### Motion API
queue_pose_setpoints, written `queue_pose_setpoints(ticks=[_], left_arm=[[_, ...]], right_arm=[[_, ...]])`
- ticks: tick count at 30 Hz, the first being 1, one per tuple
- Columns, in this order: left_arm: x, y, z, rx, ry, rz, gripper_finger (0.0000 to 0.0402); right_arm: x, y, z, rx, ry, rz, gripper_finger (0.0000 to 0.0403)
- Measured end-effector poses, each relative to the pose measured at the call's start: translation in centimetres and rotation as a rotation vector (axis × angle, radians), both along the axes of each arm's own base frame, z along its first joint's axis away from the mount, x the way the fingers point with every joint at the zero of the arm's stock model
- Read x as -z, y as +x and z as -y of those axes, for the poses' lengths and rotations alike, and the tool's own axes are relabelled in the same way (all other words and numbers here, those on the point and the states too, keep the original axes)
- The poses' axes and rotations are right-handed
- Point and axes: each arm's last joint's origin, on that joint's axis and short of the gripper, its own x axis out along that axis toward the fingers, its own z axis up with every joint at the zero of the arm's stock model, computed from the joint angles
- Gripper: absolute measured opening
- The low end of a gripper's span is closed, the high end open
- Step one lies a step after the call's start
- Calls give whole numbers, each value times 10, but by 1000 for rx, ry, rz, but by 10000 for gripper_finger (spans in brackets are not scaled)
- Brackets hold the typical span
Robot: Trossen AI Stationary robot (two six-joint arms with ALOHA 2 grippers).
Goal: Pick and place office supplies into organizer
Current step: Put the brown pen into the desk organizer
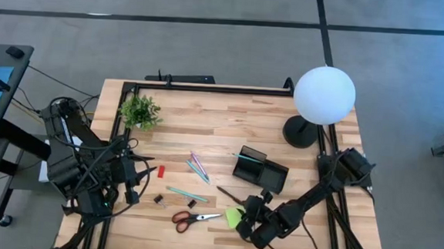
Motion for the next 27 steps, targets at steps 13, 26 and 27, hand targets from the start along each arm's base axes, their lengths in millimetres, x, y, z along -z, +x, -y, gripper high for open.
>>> queue_pose_setpoints(ticks=[13, 26, 27], left_arm=[[0, 0, 0, 12, 23, -9, 114], [0, 0, 0, 12, 24, -9, 114], [0, 0, 0, 13, 24, -8, 114]], right_arm=[[50, 18, 15, 6, -116, 78, 157], [53, 36, 28, -12, -171, 125, 156], [53, 39, 32, -5, -167, 123, 156]])
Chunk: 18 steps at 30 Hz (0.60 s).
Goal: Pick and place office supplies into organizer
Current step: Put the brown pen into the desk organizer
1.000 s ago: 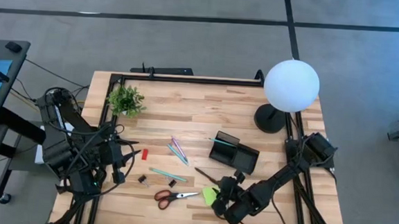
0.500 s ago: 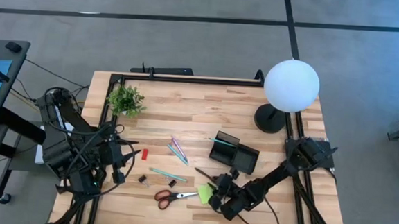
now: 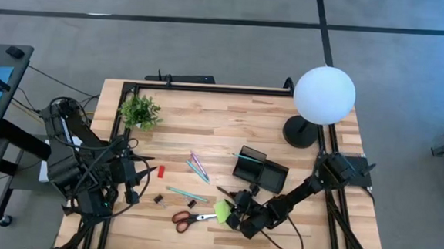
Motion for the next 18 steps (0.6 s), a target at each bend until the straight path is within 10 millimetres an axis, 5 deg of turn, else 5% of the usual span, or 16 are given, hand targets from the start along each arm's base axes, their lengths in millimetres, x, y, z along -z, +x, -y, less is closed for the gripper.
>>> queue_pose_setpoints(ticks=[8, 18], left_arm=[[0, 0, 0, 7, 11, -6, 114], [0, 0, 0, 17, 23, -18, 114]], right_arm=[[-3, 25, 33, 29, 29, 17, 156], [0, 35, 46, 15, 22, 19, 155]])
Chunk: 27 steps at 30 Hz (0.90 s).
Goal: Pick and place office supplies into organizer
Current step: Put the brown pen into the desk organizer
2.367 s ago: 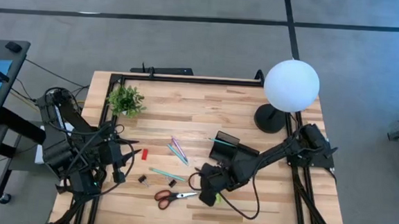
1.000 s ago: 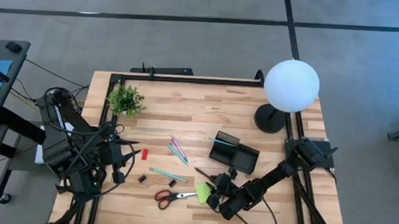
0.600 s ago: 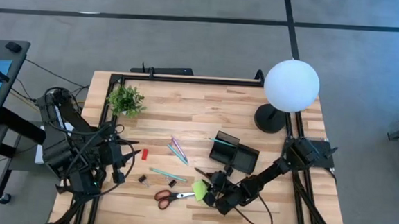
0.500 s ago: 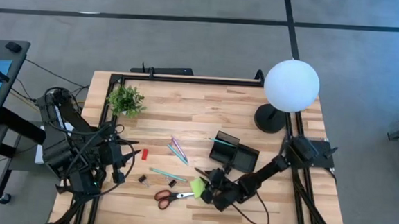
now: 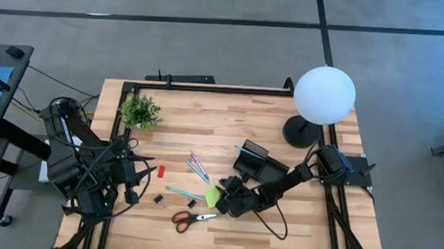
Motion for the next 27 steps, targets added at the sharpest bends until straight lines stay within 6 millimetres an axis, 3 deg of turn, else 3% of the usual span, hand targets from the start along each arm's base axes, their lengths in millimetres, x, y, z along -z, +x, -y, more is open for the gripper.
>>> queue_pose_setpoints(ticks=[12, 21, 27], left_arm=[[0, 0, 0, 4, 5, -5, 114], [0, 0, 0, 4, 4, -5, 114], [0, 0, 0, 4, 4, -5, 114]], right_arm=[[3, -8, -8, 24, 56, -33, 108], [3, -10, -8, 68, 91, -9, 22], [4, -12, -13, 106, 116, 37, 31]])
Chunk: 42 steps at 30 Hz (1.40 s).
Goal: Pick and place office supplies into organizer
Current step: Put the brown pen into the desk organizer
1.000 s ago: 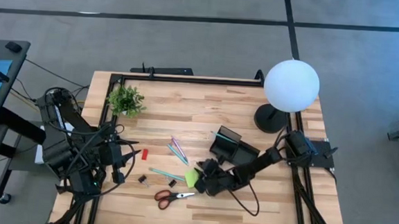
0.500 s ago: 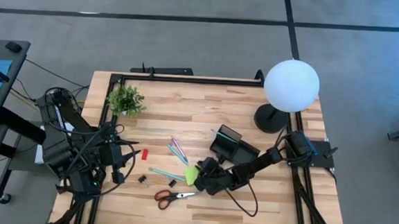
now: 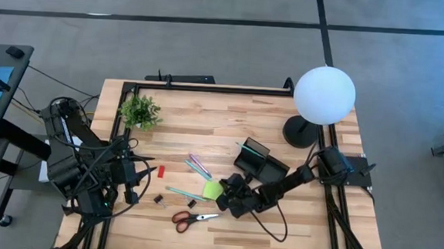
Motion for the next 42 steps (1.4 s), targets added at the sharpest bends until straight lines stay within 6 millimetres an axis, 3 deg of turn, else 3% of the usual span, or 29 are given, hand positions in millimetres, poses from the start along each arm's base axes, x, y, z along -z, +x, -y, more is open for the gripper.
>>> queue_pose_setpoints(ticks=[13, 24, 28, 30, 36, 42], left_arm=[[0, 0, 0, -2, -3, 2, 114], [0, 0, 0, -2, -2, 1, 114], [0, 0, 0, -2, -3, 1, 114], [0, 0, 0, -1, -3, 1, 114], [1, 0, 0, 4, -18, -20, 114], [1, 0, 0, 4, -17, -20, 114]], right_arm=[[-21, 18, -19, -108, -43, 89, 26], [-53, 42, -27, -133, -216, 91, 22], [-88, 47, -27, -99, -331, 95, 33], [-110, 39, -22, -56, -388, 80, 33], [-184, 1, 5, 28, -437, 25, 23], [-218, -31, 38, 115, -441, -42, 34]])
